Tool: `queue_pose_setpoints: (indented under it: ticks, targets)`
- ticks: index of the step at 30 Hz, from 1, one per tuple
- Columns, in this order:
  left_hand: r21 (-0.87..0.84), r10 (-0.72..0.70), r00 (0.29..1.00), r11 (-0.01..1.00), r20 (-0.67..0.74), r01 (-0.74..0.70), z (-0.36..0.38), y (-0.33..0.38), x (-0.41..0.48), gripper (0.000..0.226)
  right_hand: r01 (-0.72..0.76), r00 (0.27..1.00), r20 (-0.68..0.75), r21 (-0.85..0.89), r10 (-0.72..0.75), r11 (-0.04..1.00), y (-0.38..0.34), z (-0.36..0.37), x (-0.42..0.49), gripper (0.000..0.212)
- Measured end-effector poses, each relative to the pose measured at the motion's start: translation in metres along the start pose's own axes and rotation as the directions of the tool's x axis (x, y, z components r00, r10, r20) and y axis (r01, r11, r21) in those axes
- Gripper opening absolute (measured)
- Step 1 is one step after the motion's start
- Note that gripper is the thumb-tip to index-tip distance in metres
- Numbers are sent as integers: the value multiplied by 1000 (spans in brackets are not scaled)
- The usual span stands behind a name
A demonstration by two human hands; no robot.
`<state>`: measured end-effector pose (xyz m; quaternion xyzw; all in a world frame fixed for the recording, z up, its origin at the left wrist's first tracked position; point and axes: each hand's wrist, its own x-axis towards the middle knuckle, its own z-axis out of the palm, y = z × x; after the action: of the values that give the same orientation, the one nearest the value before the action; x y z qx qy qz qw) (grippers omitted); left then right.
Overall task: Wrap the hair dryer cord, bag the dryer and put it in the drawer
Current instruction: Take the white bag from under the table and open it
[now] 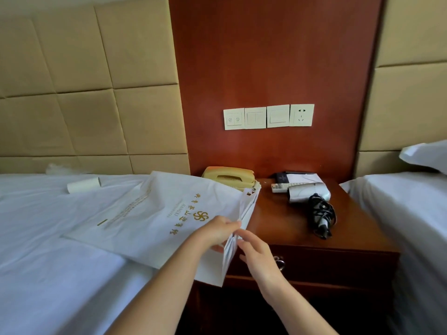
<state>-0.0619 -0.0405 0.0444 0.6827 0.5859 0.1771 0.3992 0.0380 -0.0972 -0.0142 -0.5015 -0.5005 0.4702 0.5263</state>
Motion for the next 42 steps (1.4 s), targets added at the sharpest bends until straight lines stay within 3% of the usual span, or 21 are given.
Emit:
queue_pose_setpoints:
  ticks: [3,6,9,14,16,19,21,26,28,30,33,34,37,42]
  targets:
    - [19,3,1000,1000,9,-4,1,-3,8,39,-24,1000,5,-100,24,995,7,-4,9,28]
    - [-106,-3,1000,994,-1,3,5,-11,13,27,-19,1000,7,-196,21,980,10,-8,14,34]
    - [-149,-25,999,988,26,29,9,-17,13,25,2,1000,-11,-237,-5,971,15,-12,16,22]
    - [158,2,1000,987,25,-6,14,-21,16,20,30,997,-56,-335,-51,942,21,-19,16,32]
    - [280,37,999,959,-12,-32,12,-22,16,26,-2,993,-110,-452,-53,892,14,-24,13,31]
    - [374,84,988,927,-130,-30,1,-24,14,33,-99,994,-112,-771,18,630,9,-34,14,16]
    - [410,115,976,912,-184,-31,-8,-22,11,34,-96,995,-70,-885,74,456,4,-35,14,21]
    - [502,67,989,865,-135,10,-18,-11,-1,37,99,995,98,-994,-36,50,-12,-19,29,27]
    - [514,-15,996,856,-90,59,-18,-10,-3,31,186,978,187,-982,-89,-19,-13,-13,41,27]
    - [522,-75,996,848,-54,92,-20,-13,-3,22,283,958,279,-957,-61,64,-8,-14,54,36]
    - [542,-131,990,829,-56,140,-24,-24,2,5,269,937,331,-888,112,373,2,-22,66,47]
    - [533,-134,988,833,-70,151,-25,-27,4,4,262,928,347,-865,134,427,6,-24,69,52]
    - [454,-116,984,876,-137,167,-24,-36,19,14,293,916,377,-865,140,407,12,-24,75,57]
    - [108,-103,972,986,-209,128,-16,-49,43,26,321,914,382,-887,138,331,13,-21,79,56]
